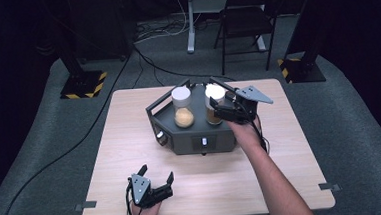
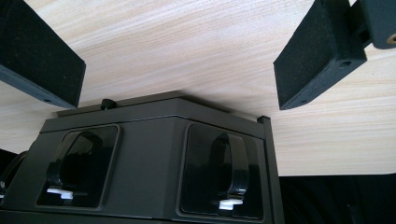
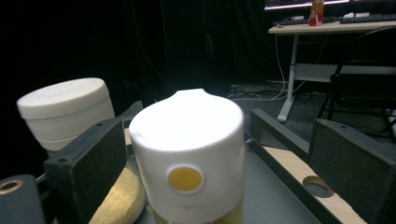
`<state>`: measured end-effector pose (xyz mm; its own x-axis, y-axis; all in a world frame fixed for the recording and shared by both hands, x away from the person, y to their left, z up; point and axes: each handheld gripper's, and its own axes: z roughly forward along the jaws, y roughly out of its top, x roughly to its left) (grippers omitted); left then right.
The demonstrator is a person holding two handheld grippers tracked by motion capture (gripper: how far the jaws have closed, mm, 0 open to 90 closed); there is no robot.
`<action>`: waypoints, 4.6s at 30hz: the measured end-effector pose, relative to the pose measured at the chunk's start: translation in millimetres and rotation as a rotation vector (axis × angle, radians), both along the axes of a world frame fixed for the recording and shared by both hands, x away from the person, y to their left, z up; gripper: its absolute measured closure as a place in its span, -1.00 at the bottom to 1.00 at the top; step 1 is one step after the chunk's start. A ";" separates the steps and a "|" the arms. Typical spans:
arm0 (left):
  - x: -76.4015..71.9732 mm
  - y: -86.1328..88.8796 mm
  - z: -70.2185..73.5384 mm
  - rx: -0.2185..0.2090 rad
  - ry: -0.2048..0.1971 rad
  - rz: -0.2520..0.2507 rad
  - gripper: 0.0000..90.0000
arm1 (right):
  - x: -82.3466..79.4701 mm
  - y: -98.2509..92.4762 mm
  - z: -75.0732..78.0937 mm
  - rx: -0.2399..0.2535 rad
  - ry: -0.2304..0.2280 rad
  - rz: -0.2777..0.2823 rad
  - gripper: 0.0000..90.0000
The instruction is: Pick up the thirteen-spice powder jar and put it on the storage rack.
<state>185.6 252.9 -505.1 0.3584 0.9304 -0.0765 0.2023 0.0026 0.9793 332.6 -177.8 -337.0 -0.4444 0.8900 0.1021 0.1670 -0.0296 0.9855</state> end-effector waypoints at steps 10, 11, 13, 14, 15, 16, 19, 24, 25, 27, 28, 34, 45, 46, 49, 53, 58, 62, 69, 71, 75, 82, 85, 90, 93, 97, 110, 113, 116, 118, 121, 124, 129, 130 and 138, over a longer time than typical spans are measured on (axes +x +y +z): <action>-0.6 -1.6 -0.4 0.005 -0.005 0.003 -0.97 | -27.2 -30.0 1.1 0.019 -0.013 -0.010 -0.90; -0.8 -1.9 -0.4 0.005 -0.005 0.004 -0.97 | -29.6 -32.2 0.9 0.017 -0.012 -0.015 -0.90; -0.9 -2.0 -0.2 0.006 -0.004 0.004 -0.97 | -34.2 -36.8 -0.2 0.012 -0.014 -0.025 -0.90; -0.9 -2.0 -0.2 0.006 -0.004 0.004 -0.97 | -36.5 -38.8 -0.8 0.011 -0.016 -0.030 -0.89; -0.9 -1.9 -0.2 0.005 -0.004 0.005 -0.97 | -38.5 -40.9 -1.6 0.009 -0.018 -0.035 -0.89; -0.9 -1.9 -0.2 0.005 -0.004 0.004 -0.97 | -40.7 -42.7 -2.4 0.008 -0.020 -0.041 -0.89; -0.9 -2.0 -0.2 0.007 -0.004 0.004 -0.97 | -45.8 -48.1 -5.3 0.011 -0.021 -0.055 -0.89; -1.0 -2.1 -0.1 0.007 -0.004 0.005 -0.97 | -52.1 -55.5 -10.4 0.015 -0.016 -0.073 -0.89; -1.0 -2.0 -0.2 0.007 -0.004 0.005 -0.97 | -53.3 -56.8 -11.2 0.014 -0.015 -0.076 -0.89; -1.1 -2.1 -0.2 0.006 -0.004 0.006 -0.97 | -55.5 -59.4 -12.9 0.014 -0.013 -0.080 -0.88; -1.1 -2.1 -0.2 0.007 -0.004 0.006 -0.97 | -56.5 -60.4 -13.8 0.016 -0.012 -0.083 -0.88; -1.1 -2.2 -0.2 0.007 -0.004 0.006 -0.97 | -62.6 -67.7 -18.6 0.027 -0.010 -0.094 -0.88; -1.3 -2.3 -0.2 0.008 -0.005 0.006 -0.97 | -73.8 -81.0 -31.9 0.029 0.004 -0.112 -0.88; -1.3 -2.4 -0.2 0.008 -0.005 0.006 -0.97 | -74.6 -82.2 -33.3 0.033 0.008 -0.114 -0.89; -1.3 -2.4 -0.2 0.007 -0.004 0.007 -0.97 | -77.1 -85.5 -37.1 0.035 0.014 -0.119 -0.88; -1.4 -2.6 -0.1 0.009 -0.004 0.008 -0.97 | -80.8 -89.3 -41.7 0.040 0.020 -0.126 -0.89; -1.4 -2.8 0.0 0.010 -0.004 0.008 -0.97 | -86.2 -94.5 -47.5 0.037 0.030 -0.135 -0.89; -1.5 -3.1 -0.1 0.011 -0.005 0.007 -0.97 | -91.0 -98.9 -54.4 0.032 0.040 -0.146 -0.89; -1.5 -3.3 0.1 0.015 -0.006 0.007 -0.97 | -96.9 -106.6 -67.2 0.036 0.069 -0.161 -0.89; -1.5 -3.4 0.0 0.015 -0.006 0.007 -0.97 | -98.2 -107.9 -70.3 0.033 0.077 -0.164 -0.90; -1.5 -3.4 0.1 0.015 -0.006 0.007 -0.97 | -100.8 -110.7 -75.5 0.030 0.083 -0.172 -0.90; -1.6 -3.5 0.1 0.015 -0.006 0.008 -0.97 | -104.3 -116.0 -83.3 0.032 0.092 -0.183 -0.90; -1.5 -3.8 0.2 0.017 -0.006 0.008 -0.97 | -105.7 -117.5 -87.2 0.029 0.097 -0.184 -0.90; -1.5 -4.0 0.4 0.019 -0.005 0.008 -0.97 | -107.1 -120.4 -93.8 0.029 0.113 -0.193 -0.90; -1.6 -4.1 0.4 0.019 -0.005 0.008 -0.97 | -107.9 -121.5 -98.0 0.026 0.122 -0.197 -0.90; -1.7 -4.2 0.4 0.020 -0.006 0.009 -0.97 | -109.2 -122.5 -104.0 0.019 0.136 -0.199 -0.90; -1.6 -4.0 0.4 0.018 -0.005 0.008 -0.97 | -114.1 -124.1 -120.3 -0.004 0.192 -0.213 -0.89; -1.5 -4.0 0.4 0.019 -0.005 0.008 -0.97 | -114.8 -123.8 -123.2 -0.010 0.207 -0.214 -0.88; -1.5 -3.8 0.3 0.018 -0.005 0.008 -0.97 | -114.6 -122.7 -124.7 -0.030 0.223 -0.212 -0.88; -1.5 -3.9 0.3 0.018 -0.005 0.008 -0.97 | -114.4 -122.3 -124.8 -0.038 0.229 -0.211 -0.88; -1.5 -3.8 0.3 0.017 -0.005 0.008 -0.97 | -114.3 -122.6 -125.1 -0.044 0.239 -0.207 -0.88; -1.6 -3.8 0.2 0.016 -0.005 0.008 -0.97 | -113.6 -122.3 -124.9 -0.059 0.248 -0.203 -0.88; -1.6 -3.7 0.1 0.015 -0.005 0.009 -0.97 | -111.0 -121.1 -123.7 -0.090 0.281 -0.196 -0.89; -1.7 -3.6 0.1 0.015 -0.005 0.009 -0.97 | -110.7 -120.3 -123.8 -0.098 0.288 -0.199 -0.89; -1.8 -3.7 0.0 0.014 -0.005 0.010 -0.97 | -107.6 -117.8 -122.4 -0.135 0.319 -0.216 -0.89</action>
